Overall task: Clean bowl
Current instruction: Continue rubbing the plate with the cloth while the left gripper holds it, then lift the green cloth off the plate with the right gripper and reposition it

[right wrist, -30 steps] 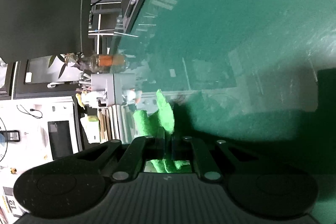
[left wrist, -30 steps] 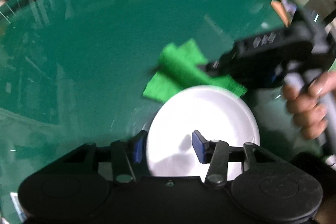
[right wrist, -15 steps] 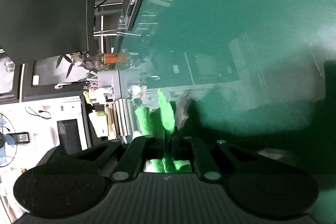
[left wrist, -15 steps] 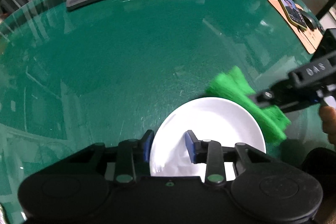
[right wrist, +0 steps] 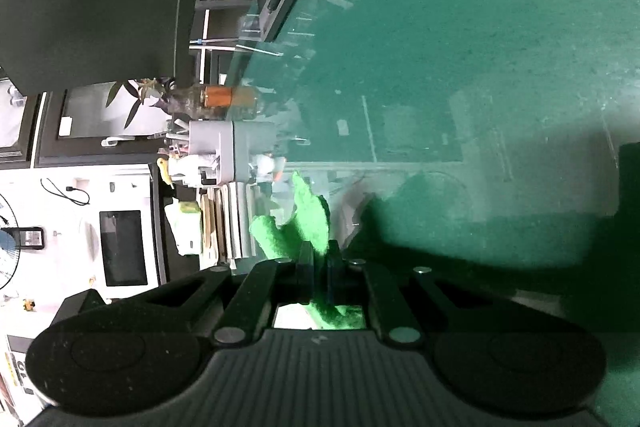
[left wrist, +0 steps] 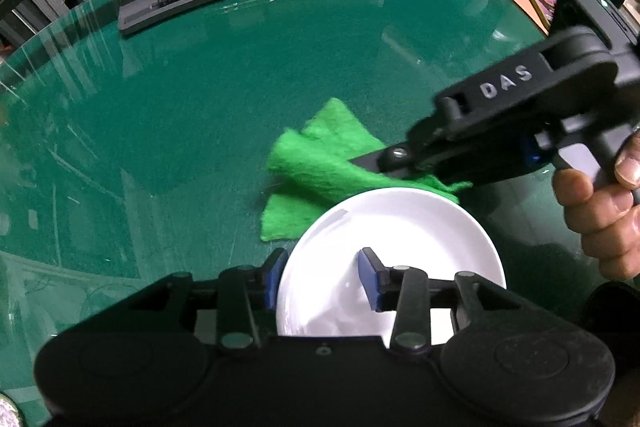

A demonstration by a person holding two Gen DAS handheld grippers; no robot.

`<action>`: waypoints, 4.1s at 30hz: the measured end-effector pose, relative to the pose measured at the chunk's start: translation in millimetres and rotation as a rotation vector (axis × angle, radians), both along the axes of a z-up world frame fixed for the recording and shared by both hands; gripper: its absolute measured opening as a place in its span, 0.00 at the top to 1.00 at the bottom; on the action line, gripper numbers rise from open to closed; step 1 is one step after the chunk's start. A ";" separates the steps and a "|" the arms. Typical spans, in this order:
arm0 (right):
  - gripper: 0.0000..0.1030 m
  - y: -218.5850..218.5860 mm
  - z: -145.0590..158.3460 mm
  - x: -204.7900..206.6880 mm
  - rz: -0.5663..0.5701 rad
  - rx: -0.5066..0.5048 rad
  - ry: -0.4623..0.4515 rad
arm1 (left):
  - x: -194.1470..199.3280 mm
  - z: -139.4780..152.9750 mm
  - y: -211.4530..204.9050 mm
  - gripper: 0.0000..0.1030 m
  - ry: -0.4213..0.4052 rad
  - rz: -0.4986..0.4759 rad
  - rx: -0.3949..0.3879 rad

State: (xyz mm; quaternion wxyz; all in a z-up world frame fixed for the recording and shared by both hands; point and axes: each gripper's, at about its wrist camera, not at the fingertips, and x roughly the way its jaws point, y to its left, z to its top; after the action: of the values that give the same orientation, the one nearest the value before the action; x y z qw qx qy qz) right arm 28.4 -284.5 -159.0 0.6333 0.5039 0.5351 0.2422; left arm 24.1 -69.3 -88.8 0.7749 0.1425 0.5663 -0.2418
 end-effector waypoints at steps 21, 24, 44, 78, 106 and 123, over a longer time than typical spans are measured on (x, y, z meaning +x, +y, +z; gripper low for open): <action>0.92 -18.9 -2.6 -19.2 -0.047 -0.020 0.035 | 1.8 -3.4 -6.2 0.57 0.011 -0.067 -0.015; 0.92 -29.4 -1.9 -28.3 -0.061 -0.019 0.045 | 5.8 -4.4 -10.4 0.54 0.032 -0.112 -0.025; 0.92 -45.3 -7.6 -56.8 -0.142 0.033 0.093 | 11.2 -2.0 20.8 0.61 0.083 0.081 -0.093; 0.93 -19.2 -1.5 -27.0 -0.088 0.001 0.029 | 13.5 1.6 11.2 0.55 0.054 0.022 -0.083; 0.92 -30.6 -6.4 -35.6 -0.072 -0.001 0.053 | 8.9 0.1 10.5 0.50 0.047 0.006 -0.072; 0.92 3.6 -0.4 -5.6 -0.015 -0.033 -0.006 | 4.8 0.0 10.7 0.47 0.029 0.013 -0.080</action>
State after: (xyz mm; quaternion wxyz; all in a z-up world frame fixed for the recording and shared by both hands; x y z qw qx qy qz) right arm 22.8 -280.9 -159.5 0.6449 0.4967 0.5334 0.2299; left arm 28.8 -58.6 -88.9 0.7733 0.1041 0.5684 -0.2611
